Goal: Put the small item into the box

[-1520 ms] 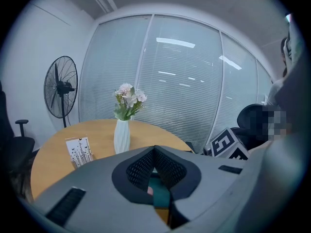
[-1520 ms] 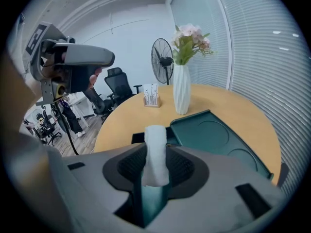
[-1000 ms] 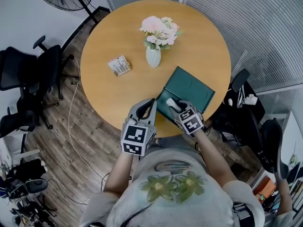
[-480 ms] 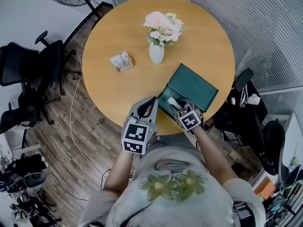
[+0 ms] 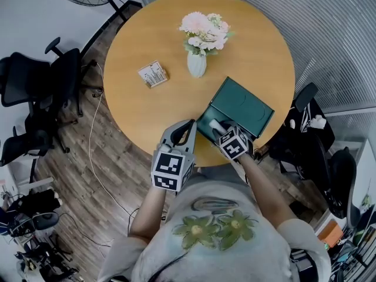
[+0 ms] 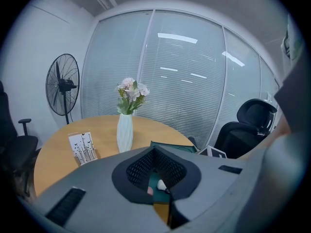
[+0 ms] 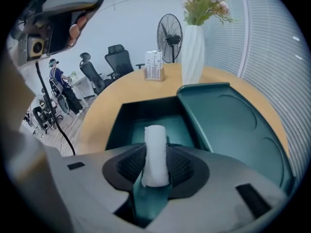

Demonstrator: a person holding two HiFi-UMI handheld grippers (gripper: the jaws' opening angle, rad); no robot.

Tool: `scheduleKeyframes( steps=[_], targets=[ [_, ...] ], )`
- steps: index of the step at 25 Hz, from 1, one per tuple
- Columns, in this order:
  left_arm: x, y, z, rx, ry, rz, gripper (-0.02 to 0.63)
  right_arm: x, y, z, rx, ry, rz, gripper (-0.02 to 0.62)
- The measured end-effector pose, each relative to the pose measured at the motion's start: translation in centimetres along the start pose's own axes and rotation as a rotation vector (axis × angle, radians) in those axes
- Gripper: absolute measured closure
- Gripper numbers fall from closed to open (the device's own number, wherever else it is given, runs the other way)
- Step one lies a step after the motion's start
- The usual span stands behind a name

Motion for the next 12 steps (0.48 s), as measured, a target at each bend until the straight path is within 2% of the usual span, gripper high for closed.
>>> scheduleKeyframes(
  steps=[12],
  targets=[
    [0.31, 0.01, 0.44, -0.002, 0.000, -0.010, 0.603, 0.18, 0.05, 0.09, -0.004, 0.009, -0.002, 0.449]
  ],
)
Point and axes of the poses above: the fingertips, and each gripper's own axes: y forward along the fingers, z to its left, x out of its top, the point moved 7 cm from there along -y, backward along the fingers, and after that the axes turned 10 degrees about -x, right-handed, at the moved point
